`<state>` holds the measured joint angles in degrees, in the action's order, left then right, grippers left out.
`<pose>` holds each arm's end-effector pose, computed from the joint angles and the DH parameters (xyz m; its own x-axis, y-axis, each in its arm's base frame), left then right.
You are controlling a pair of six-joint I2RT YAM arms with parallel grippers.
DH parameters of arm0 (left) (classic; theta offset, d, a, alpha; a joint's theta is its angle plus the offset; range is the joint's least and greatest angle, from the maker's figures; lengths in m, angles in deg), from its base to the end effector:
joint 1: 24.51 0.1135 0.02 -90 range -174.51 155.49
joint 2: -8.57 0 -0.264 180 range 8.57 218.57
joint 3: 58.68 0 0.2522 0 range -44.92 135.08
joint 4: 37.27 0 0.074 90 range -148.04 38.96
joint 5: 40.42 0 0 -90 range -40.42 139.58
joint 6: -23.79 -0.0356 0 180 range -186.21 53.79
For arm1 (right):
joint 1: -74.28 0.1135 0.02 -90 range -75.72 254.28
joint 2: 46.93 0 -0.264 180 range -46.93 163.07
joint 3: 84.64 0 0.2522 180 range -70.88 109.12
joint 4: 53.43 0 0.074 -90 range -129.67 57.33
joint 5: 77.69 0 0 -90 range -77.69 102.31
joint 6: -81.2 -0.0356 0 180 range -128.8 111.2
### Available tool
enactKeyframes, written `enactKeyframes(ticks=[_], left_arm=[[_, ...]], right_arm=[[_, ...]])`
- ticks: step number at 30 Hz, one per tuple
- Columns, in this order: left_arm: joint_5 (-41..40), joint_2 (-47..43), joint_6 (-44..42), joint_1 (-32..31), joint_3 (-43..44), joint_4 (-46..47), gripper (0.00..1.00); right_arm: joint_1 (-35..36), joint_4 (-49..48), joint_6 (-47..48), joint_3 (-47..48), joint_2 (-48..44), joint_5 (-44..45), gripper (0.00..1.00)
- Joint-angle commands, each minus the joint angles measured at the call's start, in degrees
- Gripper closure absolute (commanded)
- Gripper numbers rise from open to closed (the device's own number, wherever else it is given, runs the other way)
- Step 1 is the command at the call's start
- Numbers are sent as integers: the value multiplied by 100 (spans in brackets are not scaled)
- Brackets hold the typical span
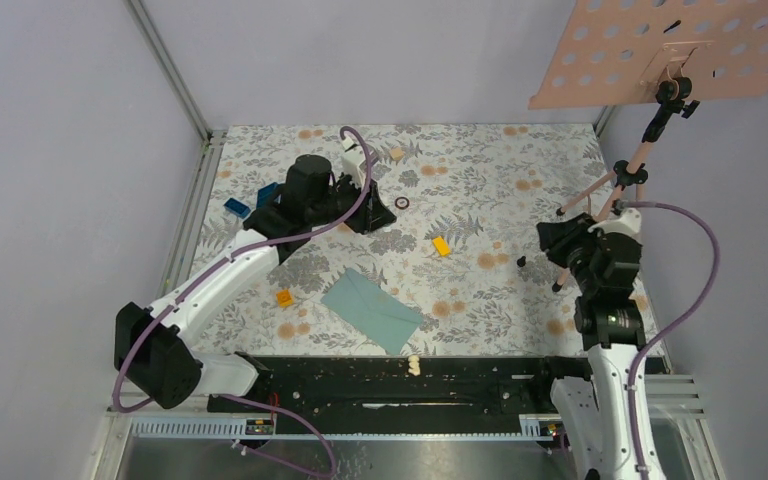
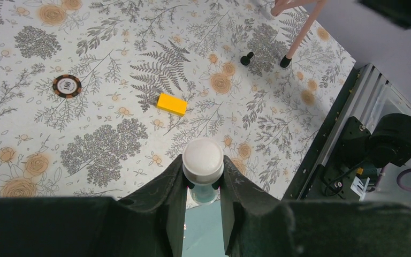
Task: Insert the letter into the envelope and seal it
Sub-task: Place the solid glue cap at the center of the board.
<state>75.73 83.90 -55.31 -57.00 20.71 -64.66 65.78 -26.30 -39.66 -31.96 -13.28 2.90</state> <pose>0.2463 -0.1755 0.3448 -0.4837 0.1068 -0.8687 0.7455 0.5703 -0.3450 0.1459 -0.0159 0.3266 -0.1269 0.5306 -0.8380 0.0592 0.8474 0.5276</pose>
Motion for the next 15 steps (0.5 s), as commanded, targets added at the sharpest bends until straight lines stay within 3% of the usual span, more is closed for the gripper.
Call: enactKeyframes(ticks=[1,5,15], left_arm=[[174,174,217,37,315,246,100],[186,262,281,41,346,154,100],[-140,-89,306,133,-90,92,100]], right_arm=[[1021,-597,-339,-417,266,87,75],[2167,-775,-238,-503,887,788,75],[2986,72,-78,186,2973,1060,73]])
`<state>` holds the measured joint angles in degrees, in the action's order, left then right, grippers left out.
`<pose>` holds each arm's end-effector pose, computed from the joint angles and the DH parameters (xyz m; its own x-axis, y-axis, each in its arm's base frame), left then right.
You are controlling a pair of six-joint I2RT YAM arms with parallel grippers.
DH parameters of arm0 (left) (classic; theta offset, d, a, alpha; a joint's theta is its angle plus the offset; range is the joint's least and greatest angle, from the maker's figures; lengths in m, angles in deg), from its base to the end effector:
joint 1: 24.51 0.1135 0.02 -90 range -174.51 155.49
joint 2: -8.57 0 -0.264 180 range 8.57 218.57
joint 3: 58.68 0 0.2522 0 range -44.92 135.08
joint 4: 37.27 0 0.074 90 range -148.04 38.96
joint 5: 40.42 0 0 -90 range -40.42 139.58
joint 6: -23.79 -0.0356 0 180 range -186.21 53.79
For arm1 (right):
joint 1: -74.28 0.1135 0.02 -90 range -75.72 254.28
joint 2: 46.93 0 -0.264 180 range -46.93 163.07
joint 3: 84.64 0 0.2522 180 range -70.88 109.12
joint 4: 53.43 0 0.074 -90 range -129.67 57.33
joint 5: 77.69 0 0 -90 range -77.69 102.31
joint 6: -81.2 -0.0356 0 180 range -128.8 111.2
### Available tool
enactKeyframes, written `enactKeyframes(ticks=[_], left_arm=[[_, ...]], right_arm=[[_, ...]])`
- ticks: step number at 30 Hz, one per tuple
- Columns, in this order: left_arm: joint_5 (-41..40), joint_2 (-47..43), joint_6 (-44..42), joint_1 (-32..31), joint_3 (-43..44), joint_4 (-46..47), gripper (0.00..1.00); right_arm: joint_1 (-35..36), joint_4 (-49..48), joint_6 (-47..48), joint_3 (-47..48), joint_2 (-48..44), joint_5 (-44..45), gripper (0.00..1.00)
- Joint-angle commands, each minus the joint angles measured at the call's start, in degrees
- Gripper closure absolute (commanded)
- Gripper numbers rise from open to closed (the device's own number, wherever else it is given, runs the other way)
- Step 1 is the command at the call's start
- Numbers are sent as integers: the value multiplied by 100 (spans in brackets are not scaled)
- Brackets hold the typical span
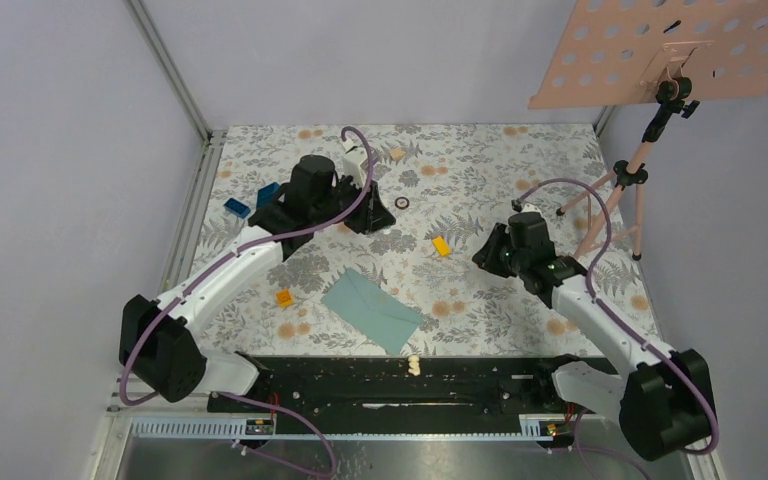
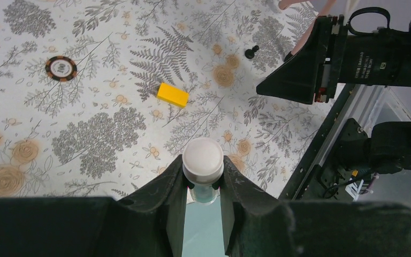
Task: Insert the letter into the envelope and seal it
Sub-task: Place the solid glue cap at the center of the board.
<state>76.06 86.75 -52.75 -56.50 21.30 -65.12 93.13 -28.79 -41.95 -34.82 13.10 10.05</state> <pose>0.2572 -0.1793 0.3333 -0.5517 0.0990 -0.8282 0.7049 0.5861 -0.3996 0.2137 0.0744 0.2349 -0.6461 0.3568 -0.6748 -0.0002 0.8839 0.4676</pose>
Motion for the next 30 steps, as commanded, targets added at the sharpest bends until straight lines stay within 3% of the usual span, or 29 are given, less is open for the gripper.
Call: enactKeyframes(ticks=[1,8,18,30], left_arm=[[-213,-419,88,98,-240,156,100],[-267,-556,243,192,-515,118,100],[-193,-517,237,213,-550,-46,100],[12,-319,162,223,-474,-203,100]], right_arm=[[326,370,185,468,410,399,73],[496,715,139,489,736,248,73],[523,1857,864,1505,2202,-351,71],[925,1152,1345,1609,2939,172,64]])
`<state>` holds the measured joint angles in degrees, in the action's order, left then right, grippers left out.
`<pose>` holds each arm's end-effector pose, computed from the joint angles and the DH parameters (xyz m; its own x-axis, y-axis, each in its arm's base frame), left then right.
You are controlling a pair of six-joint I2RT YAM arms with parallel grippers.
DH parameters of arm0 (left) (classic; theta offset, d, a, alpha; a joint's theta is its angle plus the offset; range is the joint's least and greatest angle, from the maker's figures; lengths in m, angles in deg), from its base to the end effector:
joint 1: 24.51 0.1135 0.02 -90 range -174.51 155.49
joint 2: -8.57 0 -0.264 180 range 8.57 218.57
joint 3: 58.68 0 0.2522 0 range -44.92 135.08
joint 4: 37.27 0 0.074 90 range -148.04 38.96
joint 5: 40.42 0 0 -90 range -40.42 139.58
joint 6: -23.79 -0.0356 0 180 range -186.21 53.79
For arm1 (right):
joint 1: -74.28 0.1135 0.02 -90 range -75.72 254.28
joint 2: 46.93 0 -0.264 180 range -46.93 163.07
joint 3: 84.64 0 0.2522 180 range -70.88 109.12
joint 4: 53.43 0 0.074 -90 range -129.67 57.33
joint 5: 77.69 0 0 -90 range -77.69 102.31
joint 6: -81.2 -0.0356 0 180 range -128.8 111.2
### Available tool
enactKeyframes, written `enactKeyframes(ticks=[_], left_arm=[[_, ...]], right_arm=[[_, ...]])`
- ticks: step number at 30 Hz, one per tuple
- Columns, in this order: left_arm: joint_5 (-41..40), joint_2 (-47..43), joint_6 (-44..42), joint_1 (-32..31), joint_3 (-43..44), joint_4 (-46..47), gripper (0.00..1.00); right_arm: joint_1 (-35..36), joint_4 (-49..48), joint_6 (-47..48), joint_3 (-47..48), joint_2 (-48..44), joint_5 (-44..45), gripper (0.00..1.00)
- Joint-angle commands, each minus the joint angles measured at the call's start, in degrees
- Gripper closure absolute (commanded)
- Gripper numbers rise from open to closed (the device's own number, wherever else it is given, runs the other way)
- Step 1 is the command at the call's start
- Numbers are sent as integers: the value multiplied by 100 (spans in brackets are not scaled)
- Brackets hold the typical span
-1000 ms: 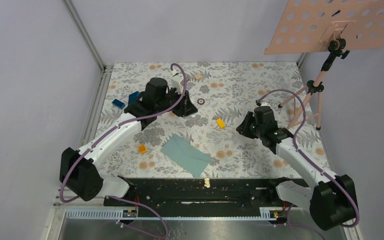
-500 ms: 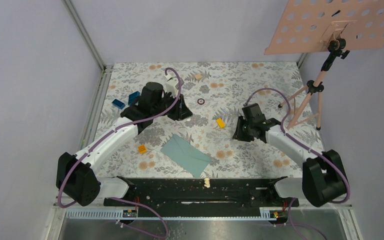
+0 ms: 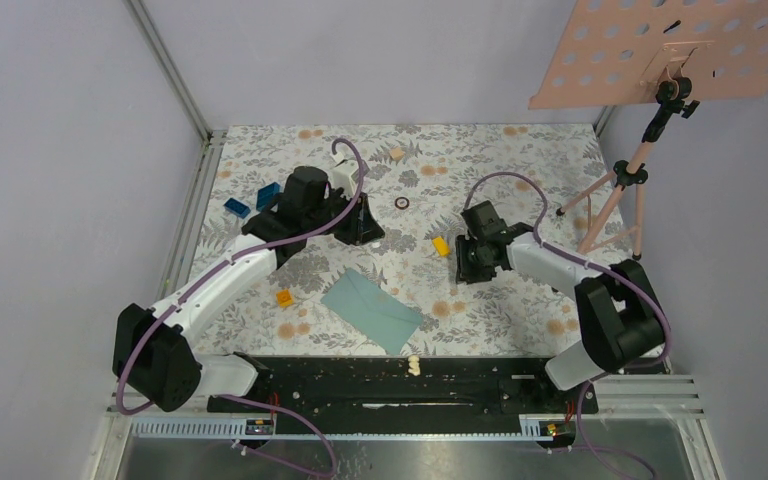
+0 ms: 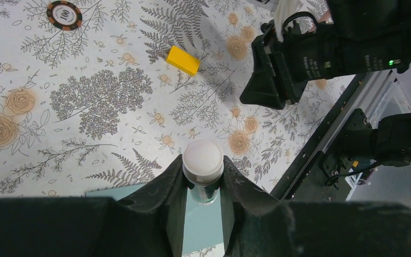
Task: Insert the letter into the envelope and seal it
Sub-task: Place the solid glue cap at the center of the board.
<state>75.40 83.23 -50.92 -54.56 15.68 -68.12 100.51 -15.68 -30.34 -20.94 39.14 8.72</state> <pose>0.2460 -0.1602 0.3119 -0.6359 0.0936 -0.7661 0.6280 0.6399 -0.4430 0.2589 0.1300 0.1859 -0.8957 -0.0328 -0.4435 -0.1508 0.9606 0.2334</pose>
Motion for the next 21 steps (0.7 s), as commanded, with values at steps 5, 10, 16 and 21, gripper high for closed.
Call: enactKeyframes(ticks=[5,10,16,21], left_arm=[[113,68,-70,34,121,-20,100],[117,40,-125,39,108,-87,100],[124,70,-154,42,90,-134,100],[163,156,-109,53,96,-169,100]], right_arm=[[460,-339,69,257,593,766,61],[512,-618,-13,105,669,869,58],[513,-604,0,78,699,830,53],[514,-568,10,18,468,919,45]])
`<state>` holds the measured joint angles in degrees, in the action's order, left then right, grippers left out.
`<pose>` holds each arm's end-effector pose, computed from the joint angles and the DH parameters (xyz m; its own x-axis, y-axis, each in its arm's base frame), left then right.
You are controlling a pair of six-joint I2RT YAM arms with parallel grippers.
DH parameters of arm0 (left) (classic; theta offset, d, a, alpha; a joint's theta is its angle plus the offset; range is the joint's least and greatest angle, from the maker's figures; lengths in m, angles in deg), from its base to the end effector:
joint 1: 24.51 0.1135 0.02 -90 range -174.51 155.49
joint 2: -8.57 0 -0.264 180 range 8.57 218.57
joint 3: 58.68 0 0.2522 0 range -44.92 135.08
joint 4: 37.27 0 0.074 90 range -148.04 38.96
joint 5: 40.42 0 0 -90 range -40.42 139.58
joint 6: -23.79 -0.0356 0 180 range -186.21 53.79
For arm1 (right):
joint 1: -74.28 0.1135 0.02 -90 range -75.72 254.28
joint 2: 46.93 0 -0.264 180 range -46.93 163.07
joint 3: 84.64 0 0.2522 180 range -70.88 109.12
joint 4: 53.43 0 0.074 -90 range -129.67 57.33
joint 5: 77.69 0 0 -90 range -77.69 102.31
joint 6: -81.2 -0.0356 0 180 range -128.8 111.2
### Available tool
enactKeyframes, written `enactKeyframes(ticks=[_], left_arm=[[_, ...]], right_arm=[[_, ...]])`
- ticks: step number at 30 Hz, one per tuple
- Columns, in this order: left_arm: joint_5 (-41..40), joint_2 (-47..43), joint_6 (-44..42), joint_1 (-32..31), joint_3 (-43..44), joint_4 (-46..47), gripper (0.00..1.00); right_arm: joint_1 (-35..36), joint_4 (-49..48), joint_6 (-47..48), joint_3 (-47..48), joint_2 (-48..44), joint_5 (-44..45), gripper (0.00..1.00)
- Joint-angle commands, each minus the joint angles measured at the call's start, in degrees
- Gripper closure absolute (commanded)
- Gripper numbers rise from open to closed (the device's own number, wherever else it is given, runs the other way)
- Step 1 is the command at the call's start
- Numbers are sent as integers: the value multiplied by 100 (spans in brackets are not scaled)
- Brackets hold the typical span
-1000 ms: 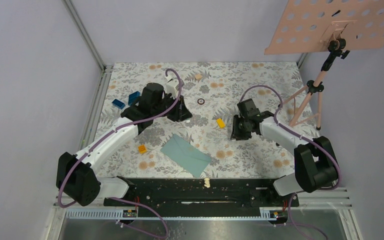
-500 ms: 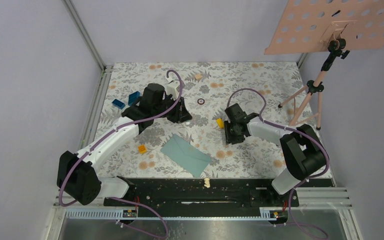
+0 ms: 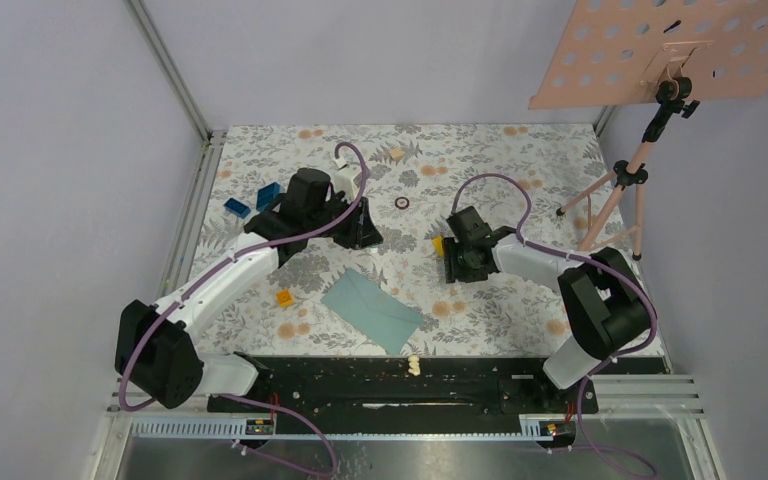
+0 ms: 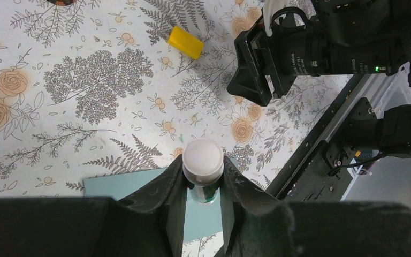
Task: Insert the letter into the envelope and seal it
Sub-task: Place the solid glue cap at the center of the board.
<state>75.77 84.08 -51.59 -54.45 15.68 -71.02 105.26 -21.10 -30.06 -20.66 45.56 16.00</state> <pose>0.2460 -0.1598 0.3034 -0.6720 0.1256 -0.7299 0.6117 0.6497 -0.4514 0.2639 0.1558 0.1612 -0.8742 -0.1028 -0.4745 -0.1822 0.9754 0.1243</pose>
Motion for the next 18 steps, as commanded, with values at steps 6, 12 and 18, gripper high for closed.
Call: enactKeyframes(ticks=[6,12,18], left_arm=[[136,81,-11,57,110,114,100],[136,120,4,61,139,109,100],[209,215,50,58,186,118,100]], right_arm=[[50,182,-129,-3,-750,217,40],[48,702,-537,-79,-1439,824,40],[48,1136,-1982,-489,-1900,1589,37]])
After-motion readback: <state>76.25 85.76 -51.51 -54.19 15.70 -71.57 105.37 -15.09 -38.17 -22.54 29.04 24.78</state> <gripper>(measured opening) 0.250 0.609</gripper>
